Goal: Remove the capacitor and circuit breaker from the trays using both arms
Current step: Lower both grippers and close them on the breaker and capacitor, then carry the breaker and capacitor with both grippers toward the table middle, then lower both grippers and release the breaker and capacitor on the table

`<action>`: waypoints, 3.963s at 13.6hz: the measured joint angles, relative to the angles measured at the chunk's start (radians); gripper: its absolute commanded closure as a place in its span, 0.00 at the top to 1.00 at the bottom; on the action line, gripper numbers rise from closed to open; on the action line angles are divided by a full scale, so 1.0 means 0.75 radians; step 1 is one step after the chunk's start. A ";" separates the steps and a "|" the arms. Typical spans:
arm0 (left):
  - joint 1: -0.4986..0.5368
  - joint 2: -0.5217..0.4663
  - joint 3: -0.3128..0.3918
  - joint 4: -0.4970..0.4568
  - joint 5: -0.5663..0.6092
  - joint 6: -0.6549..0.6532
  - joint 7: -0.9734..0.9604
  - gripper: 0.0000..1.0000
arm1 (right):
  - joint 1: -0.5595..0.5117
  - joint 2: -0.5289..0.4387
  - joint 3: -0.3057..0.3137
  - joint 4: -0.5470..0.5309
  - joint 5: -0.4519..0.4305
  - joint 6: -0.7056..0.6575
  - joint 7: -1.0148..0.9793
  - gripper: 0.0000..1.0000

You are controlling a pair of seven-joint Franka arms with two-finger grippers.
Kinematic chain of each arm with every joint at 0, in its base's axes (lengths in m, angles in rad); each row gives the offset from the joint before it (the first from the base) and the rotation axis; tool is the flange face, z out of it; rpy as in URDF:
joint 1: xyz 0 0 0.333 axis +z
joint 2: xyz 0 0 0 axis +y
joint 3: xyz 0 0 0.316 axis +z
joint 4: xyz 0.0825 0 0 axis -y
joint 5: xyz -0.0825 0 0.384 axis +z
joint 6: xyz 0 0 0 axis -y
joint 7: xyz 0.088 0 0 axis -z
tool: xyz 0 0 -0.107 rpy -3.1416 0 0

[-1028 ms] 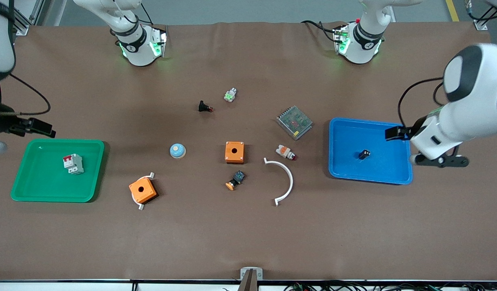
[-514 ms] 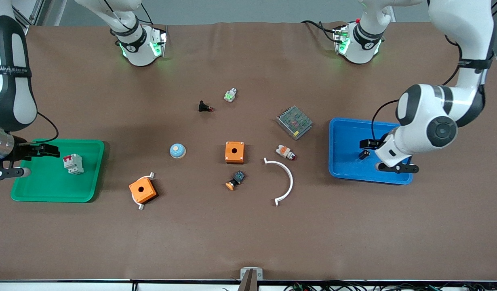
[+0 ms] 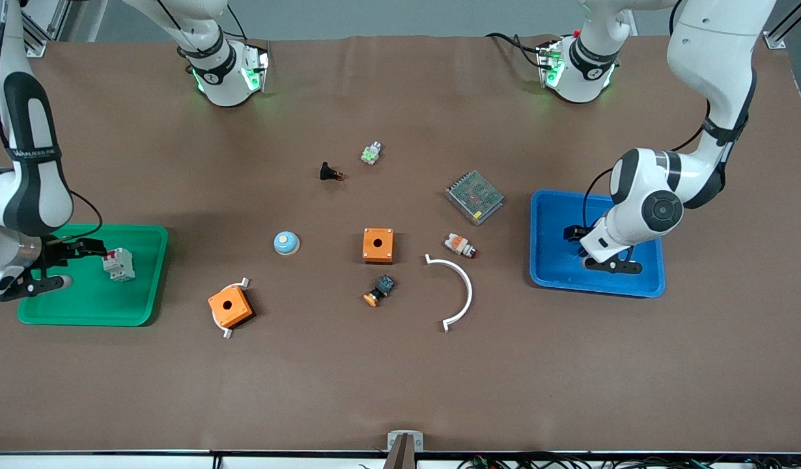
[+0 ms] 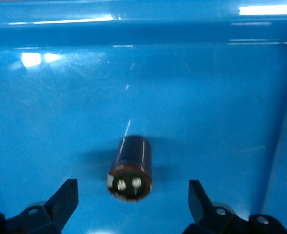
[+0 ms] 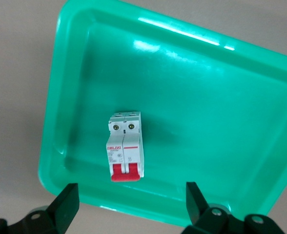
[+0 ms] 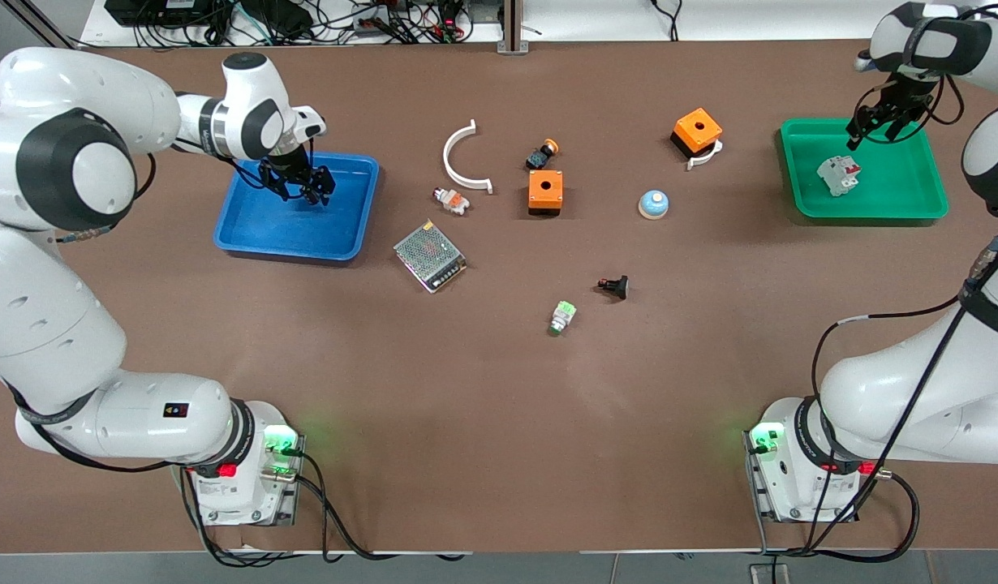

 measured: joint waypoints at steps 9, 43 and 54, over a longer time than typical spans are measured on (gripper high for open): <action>0.015 0.013 0.001 0.021 0.004 0.023 0.000 0.31 | -0.010 0.148 0.009 0.001 0.031 0.060 -0.038 0.27; -0.723 0.669 0.014 1.125 -0.122 -0.056 -1.193 0.60 | 0.892 0.172 0.062 0.171 0.406 -0.079 1.530 0.01; -0.648 0.460 0.089 1.188 -0.118 -0.205 -1.157 1.00 | 0.994 0.252 0.061 0.177 0.411 0.044 1.552 1.00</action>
